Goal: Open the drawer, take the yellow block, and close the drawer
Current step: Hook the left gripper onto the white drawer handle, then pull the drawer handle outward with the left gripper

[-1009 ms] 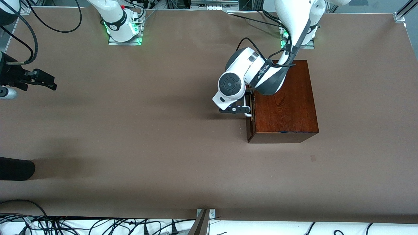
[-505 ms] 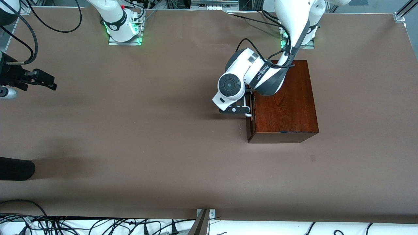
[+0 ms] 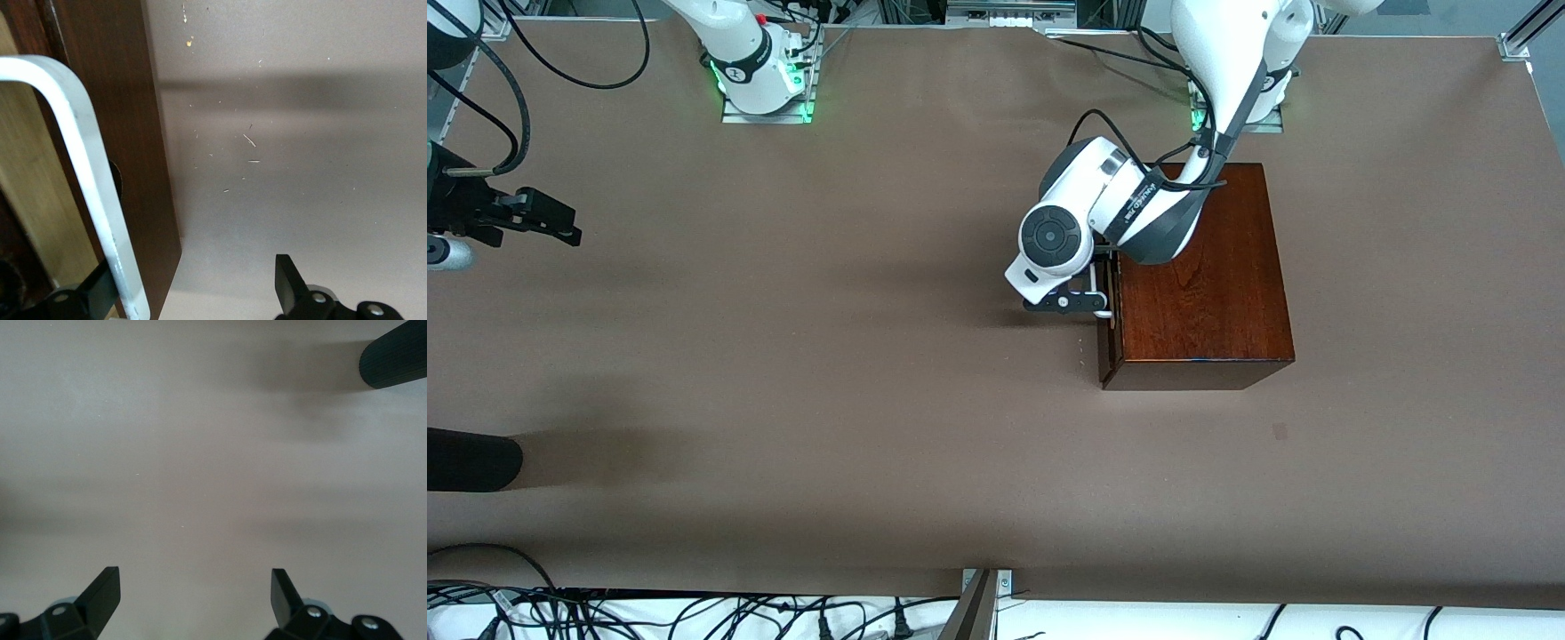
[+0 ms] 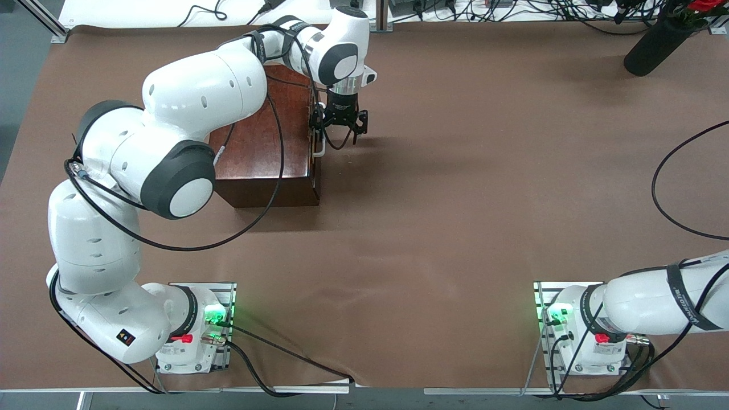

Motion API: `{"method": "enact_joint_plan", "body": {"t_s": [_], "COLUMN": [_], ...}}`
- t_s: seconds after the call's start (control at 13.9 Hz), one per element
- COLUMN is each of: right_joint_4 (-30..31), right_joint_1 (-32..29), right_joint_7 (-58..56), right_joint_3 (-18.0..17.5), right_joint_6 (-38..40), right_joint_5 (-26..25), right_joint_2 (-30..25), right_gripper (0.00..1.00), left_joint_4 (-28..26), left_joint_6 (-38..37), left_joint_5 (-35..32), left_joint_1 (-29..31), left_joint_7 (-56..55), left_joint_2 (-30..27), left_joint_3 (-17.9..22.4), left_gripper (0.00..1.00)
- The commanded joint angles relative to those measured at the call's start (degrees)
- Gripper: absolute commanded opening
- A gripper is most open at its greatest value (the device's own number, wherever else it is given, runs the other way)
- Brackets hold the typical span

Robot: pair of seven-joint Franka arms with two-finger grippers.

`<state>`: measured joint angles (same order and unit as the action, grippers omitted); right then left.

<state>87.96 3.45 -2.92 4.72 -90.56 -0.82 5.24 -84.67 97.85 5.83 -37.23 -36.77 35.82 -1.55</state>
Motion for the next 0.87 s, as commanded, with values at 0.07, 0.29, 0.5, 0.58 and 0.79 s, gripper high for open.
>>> {"method": "enact_joint_plan", "body": {"t_s": [0.07,0.29,0.5,0.58,0.79], "right_joint_4": [-0.24,-0.24,-0.24,-0.33,-0.33], "right_joint_1": [-0.73,-0.73,-0.73,-0.73,-0.73], "right_joint_7": [-0.68,-0.68,-0.68,-0.68,-0.68], "right_joint_3": [-0.42,-0.42,-0.42,-0.42,-0.42], "right_joint_6": [0.21,0.21,0.30,0.30,0.39], "right_joint_5": [0.82,0.82,0.82,0.82,0.82], "right_joint_2": [-0.58,-0.58,-0.58,-0.58,-0.58], "right_gripper": [1.00,1.00,1.00,1.00,1.00], "left_joint_4": [0.30,0.56,0.82,1.00,3.20], "left_joint_6": [1.56,2.60,3.58,3.58,3.66], "left_joint_5": [1.02,1.29,1.29,1.38,1.47], "left_joint_1": [-1.35,-1.53,-2.84,-3.37,-4.16], "left_joint_7": [-1.11,-2.34,-5.15,-5.77,-7.08], "left_joint_2": [-0.13,0.22,0.83,1.18,2.59], "left_joint_3": [0.49,0.40,0.40,0.40,0.40], "left_gripper": [1.00,1.00,1.00,1.00,1.00]}}
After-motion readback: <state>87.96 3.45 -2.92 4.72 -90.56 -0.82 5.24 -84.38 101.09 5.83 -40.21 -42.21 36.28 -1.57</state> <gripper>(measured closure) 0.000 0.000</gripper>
